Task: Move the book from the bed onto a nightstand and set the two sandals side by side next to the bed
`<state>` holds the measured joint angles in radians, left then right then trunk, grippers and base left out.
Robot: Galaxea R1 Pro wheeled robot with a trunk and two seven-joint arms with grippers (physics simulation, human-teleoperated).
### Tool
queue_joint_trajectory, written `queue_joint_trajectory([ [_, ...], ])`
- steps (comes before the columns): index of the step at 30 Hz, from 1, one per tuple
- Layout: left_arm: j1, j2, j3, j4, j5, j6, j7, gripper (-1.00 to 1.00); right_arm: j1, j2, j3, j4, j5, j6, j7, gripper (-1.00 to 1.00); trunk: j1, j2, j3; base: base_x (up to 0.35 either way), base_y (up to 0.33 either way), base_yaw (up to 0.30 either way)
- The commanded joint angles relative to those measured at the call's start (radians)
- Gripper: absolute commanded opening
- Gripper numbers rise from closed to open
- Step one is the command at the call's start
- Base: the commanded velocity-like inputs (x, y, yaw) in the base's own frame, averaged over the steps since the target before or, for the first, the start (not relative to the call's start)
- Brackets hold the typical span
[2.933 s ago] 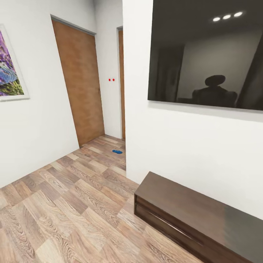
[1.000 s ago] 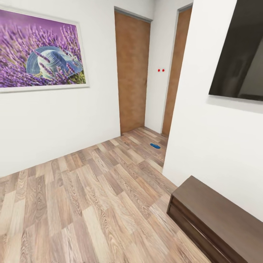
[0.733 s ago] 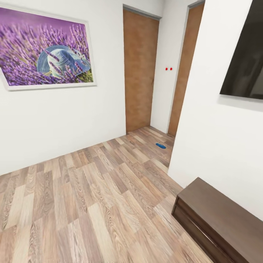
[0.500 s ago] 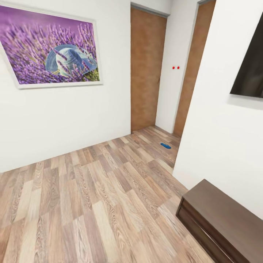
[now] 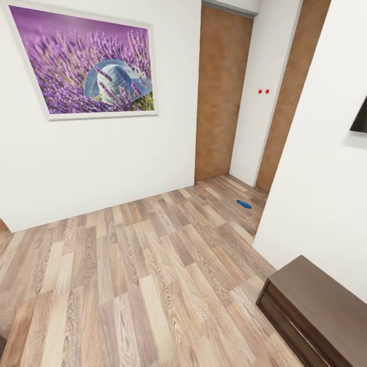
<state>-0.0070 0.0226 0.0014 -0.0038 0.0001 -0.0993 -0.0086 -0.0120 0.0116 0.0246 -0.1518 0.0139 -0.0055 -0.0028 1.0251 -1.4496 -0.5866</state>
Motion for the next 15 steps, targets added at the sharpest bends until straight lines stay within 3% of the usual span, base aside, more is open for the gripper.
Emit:
queue_joint_trajectory([
  [1, -0.001, 0.0, -0.001, 0.001, -0.001, -0.004, -0.001, 1.0, 0.0, 0.0, 0.003, 0.0, 0.001, -0.001, 0.0, 1.0, 0.0, 0.0, -0.001, 0.0, 0.0, 0.057],
  [10, -0.001, -0.005, 0.002, 0.001, -0.002, -0.001, -0.005, 1.0, 0.0, 0.0, 0.005, 0.0, 0.001, -0.001, 0.0, 1.0, 0.0, 0.0, -0.002, 0.0, 0.0, 0.022],
  [15, -0.001, -0.005, 0.002, 0.001, -0.003, -0.002, -0.006, 1.0, 0.0, 0.0, 0.006, 0.0, 0.001, -0.001, 0.0, 1.0, 0.0, 0.0, -0.002, 0.0, 0.0, 0.131],
])
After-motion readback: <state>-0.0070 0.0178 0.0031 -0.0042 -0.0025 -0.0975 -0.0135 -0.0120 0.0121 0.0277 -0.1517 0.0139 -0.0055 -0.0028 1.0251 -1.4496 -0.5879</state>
